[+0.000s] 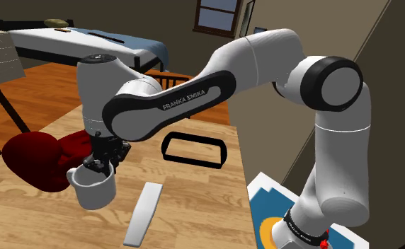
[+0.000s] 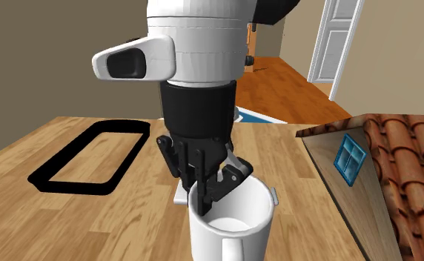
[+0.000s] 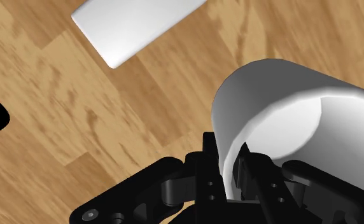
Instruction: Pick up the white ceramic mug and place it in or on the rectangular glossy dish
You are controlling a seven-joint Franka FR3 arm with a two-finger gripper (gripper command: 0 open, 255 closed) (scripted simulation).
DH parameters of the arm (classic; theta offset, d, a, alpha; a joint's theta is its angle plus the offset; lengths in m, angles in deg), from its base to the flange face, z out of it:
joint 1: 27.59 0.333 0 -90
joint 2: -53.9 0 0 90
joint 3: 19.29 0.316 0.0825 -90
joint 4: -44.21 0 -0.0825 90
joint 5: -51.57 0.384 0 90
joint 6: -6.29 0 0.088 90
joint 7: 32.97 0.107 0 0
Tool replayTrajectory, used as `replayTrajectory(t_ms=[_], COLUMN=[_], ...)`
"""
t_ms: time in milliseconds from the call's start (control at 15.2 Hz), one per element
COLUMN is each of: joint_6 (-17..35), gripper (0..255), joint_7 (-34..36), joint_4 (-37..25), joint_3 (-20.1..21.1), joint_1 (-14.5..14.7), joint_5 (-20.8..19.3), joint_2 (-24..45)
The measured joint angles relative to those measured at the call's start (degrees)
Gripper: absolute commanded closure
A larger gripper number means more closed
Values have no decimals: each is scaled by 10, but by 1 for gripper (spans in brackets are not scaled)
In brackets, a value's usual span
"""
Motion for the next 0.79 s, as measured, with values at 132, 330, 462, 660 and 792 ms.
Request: replayTrajectory(t_ms=[132,330,462,660,792], joint_6=[-12,-32,-46,-66,-78], gripper=[255,255,255,255,255], joint_7=[-3,-6,-7,-11,-13], joint_4=[-8,-25,-35,-50,-59], joint_3=[1,3,5,7,8], joint_1=[-1,-1,0,-1,-1], joint_5=[3,7,10,14,17], joint_2=[-4,-9,-13,-19,-23])
